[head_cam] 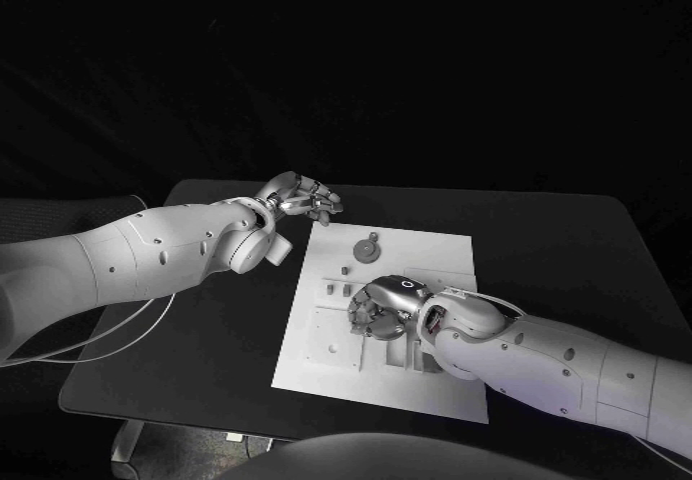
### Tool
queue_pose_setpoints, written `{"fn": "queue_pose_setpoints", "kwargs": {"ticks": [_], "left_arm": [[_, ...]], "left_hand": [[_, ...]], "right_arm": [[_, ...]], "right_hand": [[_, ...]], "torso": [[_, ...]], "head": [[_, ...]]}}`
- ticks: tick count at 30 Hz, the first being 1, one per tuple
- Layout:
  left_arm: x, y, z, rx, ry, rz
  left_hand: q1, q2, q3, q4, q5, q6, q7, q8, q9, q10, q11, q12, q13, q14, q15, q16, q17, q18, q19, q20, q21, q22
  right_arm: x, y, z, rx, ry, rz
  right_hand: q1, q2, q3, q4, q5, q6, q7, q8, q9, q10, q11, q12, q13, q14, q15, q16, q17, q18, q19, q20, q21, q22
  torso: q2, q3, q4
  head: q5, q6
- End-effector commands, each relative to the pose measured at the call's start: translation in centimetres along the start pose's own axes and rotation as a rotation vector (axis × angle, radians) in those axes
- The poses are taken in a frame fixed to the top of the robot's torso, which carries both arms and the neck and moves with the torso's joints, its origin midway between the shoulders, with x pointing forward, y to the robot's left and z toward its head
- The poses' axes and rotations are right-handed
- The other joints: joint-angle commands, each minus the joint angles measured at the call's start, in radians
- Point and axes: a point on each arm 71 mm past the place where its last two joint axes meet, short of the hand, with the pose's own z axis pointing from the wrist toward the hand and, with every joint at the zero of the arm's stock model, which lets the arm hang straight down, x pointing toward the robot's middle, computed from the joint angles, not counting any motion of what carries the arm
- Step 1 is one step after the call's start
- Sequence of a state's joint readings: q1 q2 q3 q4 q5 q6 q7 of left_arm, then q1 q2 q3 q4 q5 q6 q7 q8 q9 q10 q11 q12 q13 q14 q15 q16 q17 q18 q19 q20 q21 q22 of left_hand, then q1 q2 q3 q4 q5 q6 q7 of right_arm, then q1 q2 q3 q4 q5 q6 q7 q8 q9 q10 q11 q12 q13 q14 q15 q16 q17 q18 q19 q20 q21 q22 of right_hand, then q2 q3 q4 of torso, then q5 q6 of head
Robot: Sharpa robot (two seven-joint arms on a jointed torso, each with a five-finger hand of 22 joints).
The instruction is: Assemble the parts on the task board
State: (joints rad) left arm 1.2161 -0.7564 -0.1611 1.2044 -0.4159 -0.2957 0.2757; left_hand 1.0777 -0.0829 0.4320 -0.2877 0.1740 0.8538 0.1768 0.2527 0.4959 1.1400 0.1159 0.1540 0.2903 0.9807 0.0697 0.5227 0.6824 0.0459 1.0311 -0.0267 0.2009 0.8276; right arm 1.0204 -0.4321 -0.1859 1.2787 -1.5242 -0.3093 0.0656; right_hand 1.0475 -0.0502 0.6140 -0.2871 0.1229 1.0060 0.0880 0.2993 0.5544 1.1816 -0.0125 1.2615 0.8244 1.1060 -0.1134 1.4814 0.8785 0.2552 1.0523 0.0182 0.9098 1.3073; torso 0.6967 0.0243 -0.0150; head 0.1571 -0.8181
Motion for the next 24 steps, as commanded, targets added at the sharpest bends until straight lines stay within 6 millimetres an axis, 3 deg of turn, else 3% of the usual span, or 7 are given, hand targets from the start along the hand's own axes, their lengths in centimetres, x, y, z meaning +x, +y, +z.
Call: {"fn": "queue_pose_setpoints", "kwargs": {"ticks": [1,24], "left_arm": [[0.06,-0.23,0.04,0.010,0.002,0.001],[-0.05,-0.21,0.06,0.010,-0.002,0.005]], "left_hand": [[0.011,0.001,-0.007,-0.001,-0.002,0.000,0.007,0.004,-0.001,0.004,0.000,-0.006,-0.002,-0.001,0.005,-0.005,0.002,0.021,0.002,0.002,-0.006,-0.001],[0.015,0.001,-0.006,-0.001,-0.002,0.000,0.007,0.004,-0.002,0.003,0.001,-0.008,-0.002,-0.001,0.006,-0.009,0.005,0.021,0.001,0.003,-0.008,-0.001]], "right_arm": [[0.46,0.16,-0.03,-0.012,0.015,-0.010],[0.57,0.81,0.00,-0.029,0.011,-0.004]], "right_hand": [[0.000,0.003,0.000,-0.002,0.000,0.006,0.006,0.003,0.001,-0.004,-0.005,-0.004,0.002,0.001,-0.005,-0.004,-0.001,0.007,0.003,-0.005,0.001,0.016],[0.002,0.003,0.001,-0.003,0.001,0.006,0.006,0.002,0.001,-0.004,-0.005,-0.004,0.002,0.001,-0.005,-0.004,0.000,0.007,0.003,-0.005,0.001,0.016]], "torso": [[0.000,0.0002,0.0000],[0.000,0.0014,-0.0009]], "head": [[0.000,-0.001],[0.004,-0.004]]}}
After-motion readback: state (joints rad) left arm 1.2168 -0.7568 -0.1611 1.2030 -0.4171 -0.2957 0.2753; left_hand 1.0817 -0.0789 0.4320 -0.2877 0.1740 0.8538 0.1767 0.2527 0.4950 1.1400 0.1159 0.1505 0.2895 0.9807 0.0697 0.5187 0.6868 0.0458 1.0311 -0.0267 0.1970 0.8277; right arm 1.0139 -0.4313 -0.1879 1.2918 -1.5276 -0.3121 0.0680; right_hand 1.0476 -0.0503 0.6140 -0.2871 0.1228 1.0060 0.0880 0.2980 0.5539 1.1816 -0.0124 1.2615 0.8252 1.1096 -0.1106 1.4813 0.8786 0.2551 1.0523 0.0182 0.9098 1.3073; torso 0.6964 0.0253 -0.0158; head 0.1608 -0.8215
